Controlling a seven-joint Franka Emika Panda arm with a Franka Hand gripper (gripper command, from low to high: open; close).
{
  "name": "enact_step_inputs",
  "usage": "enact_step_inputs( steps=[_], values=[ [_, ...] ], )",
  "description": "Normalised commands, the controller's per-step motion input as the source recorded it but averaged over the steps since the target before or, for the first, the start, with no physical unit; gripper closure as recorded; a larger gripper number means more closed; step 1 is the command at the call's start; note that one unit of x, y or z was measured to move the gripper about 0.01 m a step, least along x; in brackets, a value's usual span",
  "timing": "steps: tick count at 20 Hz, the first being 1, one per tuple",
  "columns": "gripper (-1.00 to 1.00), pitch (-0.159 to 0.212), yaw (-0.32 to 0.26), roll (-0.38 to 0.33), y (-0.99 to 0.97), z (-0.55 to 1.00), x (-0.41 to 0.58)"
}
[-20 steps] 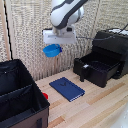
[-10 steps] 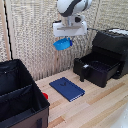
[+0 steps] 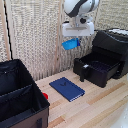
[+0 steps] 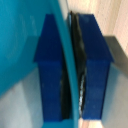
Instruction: Gently grip the air fryer handle with your gripper and kindly pull it open by sliding your gripper away from the base. Gradually bring your gripper in line with the blue bowl and gently capture it, without tightening your grip too much. Securely place the blue bowl inside the opened air fryer with a steady position. Liberate your robot's gripper, and withdraw your gripper from the proximity of the air fryer.
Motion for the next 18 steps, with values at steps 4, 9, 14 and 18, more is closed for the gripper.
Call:
enact_step_inputs(
  steps=[4,9,14,18],
  values=[
    [1.00,0.000,-0.207,0.000,-0.66,0.00,0.000],
    [1.00,0.004,-0.175,0.000,-0.73,0.00,0.000],
    [1.00,0.003,-0.146,0.012,-0.77,0.00,-0.001],
    [1.00,0.000,-0.072,0.007,-0.61,-0.10,-0.108]
  ],
)
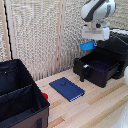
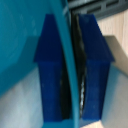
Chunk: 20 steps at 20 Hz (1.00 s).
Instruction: Gently grip the air fryer handle with your gripper and kindly pull it open by sliding your gripper away from the base. Gradually bring your gripper in line with the blue bowl and gently capture it, without tightening your grip too much. Securely place the blue bowl inside the opened air fryer with a steady position. Liberate your robot's gripper, and withdraw your gripper from the proximity of the air fryer.
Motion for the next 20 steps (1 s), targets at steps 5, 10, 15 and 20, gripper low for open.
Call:
enact_step_inputs(
  steps=[5,10,15,20],
  values=[
    [1.00,0.000,-0.008,-0.005,-0.43,-0.17,-0.114],
    [1.00,0.025,0.000,-0.107,-0.15,-0.40,-0.048],
    [1.00,0.058,0.006,-0.088,-0.02,-0.41,0.000],
    [1.00,0.056,0.011,-0.129,0.00,-0.47,0.014]
  ],
)
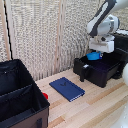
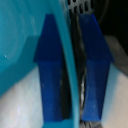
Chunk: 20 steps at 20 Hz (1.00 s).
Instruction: Gently grip the air fryer handle with your gripper and kindly pull it open by sliding your gripper away from the base. Gradually bring your gripper in line with the blue bowl and gently capture it, without tightening your grip too much. Securely place the blue bowl inside the opened air fryer with a steady position. Liberate your robot's gripper, and withdraw your gripper from the proximity of the air fryer.
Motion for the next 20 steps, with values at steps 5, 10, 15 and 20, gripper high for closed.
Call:
enact_step_inputs(
  steps=[5,10,15,20],
  values=[
    [1.00,0.083,0.015,-0.171,-0.04,-0.47,0.000],
    [-1.00,0.077,0.006,-0.065,-0.04,-0.20,0.055],
    [-1.00,0.090,-0.003,0.038,-0.04,0.23,0.069],
    [-1.00,0.074,0.002,0.070,-0.05,0.82,0.096]
  ],
)
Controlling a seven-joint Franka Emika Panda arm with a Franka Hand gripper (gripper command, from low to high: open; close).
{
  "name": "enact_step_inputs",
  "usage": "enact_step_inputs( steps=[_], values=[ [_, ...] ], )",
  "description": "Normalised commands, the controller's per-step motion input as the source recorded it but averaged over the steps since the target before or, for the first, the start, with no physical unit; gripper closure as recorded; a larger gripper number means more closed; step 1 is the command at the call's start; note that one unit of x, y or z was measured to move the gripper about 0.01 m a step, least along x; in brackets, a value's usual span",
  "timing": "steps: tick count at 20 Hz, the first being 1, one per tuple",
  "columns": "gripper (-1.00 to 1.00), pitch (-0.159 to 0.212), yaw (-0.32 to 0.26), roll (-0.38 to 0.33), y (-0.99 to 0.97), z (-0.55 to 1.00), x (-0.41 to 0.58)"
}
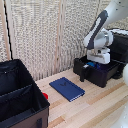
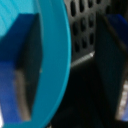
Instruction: Gently grip the air fryer handle with your gripper and kindly pull it open by sliding your gripper away from the base. Gradually bring your gripper in line with the blue bowl and gently capture it, without tightening your grip too much. Securely place the blue bowl inside the opened air fryer with a steady position. Liberate your robot's gripper, and withdraw your gripper from the proximity of the air fryer.
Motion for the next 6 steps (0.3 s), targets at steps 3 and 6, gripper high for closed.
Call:
enact_step_inputs(
  steps=[3,6],
  values=[
    [-1.00,0.063,0.040,0.032,0.01,0.99,0.210],
    [-1.00,0.031,0.051,0.018,0.00,1.00,0.217]
  ],
)
